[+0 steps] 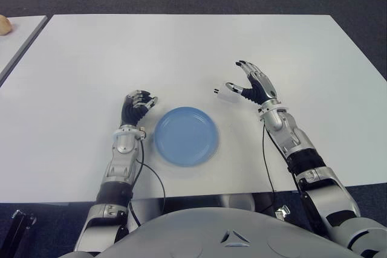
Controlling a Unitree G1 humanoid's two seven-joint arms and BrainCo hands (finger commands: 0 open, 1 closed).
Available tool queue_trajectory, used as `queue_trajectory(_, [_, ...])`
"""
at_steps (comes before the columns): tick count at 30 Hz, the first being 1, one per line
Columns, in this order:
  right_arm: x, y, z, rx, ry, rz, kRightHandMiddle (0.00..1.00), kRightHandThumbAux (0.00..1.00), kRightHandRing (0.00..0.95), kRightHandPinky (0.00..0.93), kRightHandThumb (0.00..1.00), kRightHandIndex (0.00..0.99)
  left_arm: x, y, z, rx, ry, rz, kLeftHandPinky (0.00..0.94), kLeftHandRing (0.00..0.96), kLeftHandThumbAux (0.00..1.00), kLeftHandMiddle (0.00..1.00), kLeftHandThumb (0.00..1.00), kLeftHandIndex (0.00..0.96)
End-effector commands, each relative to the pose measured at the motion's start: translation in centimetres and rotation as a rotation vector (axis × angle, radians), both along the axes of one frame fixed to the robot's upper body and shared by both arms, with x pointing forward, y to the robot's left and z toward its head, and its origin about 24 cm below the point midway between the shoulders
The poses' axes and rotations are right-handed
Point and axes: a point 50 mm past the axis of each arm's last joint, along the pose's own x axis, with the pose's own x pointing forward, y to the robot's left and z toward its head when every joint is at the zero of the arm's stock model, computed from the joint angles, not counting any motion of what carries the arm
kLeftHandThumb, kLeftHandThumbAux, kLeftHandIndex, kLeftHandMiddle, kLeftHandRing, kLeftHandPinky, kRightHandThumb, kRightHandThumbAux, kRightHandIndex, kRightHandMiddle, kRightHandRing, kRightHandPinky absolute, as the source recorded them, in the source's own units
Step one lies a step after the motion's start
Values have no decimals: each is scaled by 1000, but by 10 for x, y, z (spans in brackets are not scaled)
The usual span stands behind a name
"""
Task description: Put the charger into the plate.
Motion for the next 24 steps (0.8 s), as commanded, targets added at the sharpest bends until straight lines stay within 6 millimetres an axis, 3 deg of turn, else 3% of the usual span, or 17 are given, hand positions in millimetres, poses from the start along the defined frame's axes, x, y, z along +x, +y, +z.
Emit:
queue_trajectory(1, [8, 4, -1, -53, -22, 0, 0, 164, 0, 0, 414, 0, -8, 1, -8, 0, 49, 19, 467, 476, 724, 479, 705, 422])
queue_trajectory(11, [27, 16, -8, -131, 24, 30, 0, 131, 0, 0, 408, 0, -10, 1, -5, 0, 44, 18, 469, 478, 724, 478, 706, 422])
queue_trajectory(24, [28, 23, -34, -253, 222, 86, 0, 130, 0, 0, 470, 0, -13, 2, -5, 5, 47, 23, 469, 481, 724, 484, 705, 423])
